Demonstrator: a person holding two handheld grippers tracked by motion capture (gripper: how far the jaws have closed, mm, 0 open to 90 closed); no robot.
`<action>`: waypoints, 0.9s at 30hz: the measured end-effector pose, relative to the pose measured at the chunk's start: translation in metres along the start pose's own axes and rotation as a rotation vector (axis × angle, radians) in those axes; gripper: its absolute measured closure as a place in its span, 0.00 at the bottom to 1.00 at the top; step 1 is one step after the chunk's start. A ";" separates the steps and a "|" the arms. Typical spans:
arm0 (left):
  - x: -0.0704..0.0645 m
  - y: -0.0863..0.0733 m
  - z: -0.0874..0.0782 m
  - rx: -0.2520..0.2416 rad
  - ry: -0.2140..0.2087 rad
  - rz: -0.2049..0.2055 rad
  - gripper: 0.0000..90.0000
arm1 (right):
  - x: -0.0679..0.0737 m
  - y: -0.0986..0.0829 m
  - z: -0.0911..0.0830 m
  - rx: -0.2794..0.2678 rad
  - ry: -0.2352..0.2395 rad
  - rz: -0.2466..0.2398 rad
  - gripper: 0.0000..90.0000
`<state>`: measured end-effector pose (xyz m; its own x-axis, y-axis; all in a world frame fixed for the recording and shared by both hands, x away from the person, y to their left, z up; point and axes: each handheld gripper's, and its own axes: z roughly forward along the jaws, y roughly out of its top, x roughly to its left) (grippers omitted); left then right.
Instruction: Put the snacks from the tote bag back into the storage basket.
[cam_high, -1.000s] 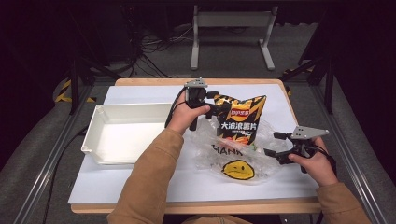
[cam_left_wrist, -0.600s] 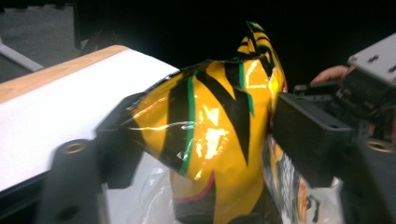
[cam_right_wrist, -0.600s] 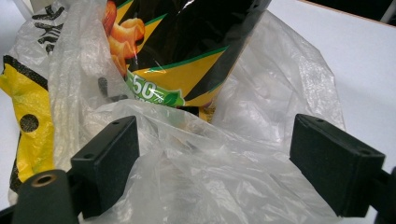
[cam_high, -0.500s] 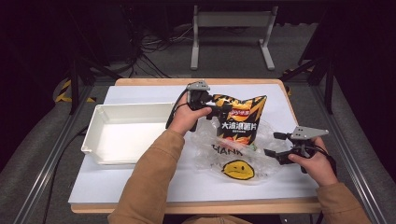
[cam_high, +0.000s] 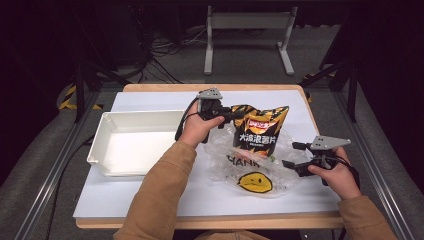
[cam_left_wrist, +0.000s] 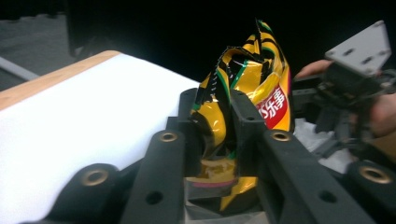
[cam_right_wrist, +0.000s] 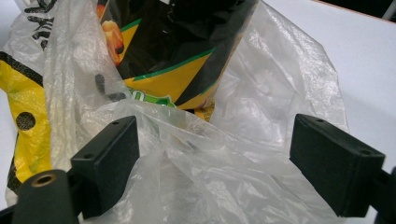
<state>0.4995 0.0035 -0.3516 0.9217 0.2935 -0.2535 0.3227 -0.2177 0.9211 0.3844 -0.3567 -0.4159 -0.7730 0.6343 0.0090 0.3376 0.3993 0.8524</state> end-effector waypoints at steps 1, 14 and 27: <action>-0.001 0.000 0.000 -0.001 -0.008 -0.001 0.91 | 0.000 0.000 0.000 0.000 0.000 0.000 0.18; -0.029 0.014 -0.004 -0.038 -0.080 0.024 0.98 | -0.001 0.000 0.000 0.001 -0.004 0.000 0.18; -0.041 0.038 -0.012 -0.119 -0.088 0.027 0.99 | -0.001 -0.002 0.001 0.009 -0.004 0.000 0.18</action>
<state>0.4718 -0.0054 -0.3022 0.9465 0.2056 -0.2486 0.2748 -0.1107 0.9551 0.3856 -0.3575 -0.4182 -0.7709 0.6369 0.0068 0.3422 0.4051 0.8478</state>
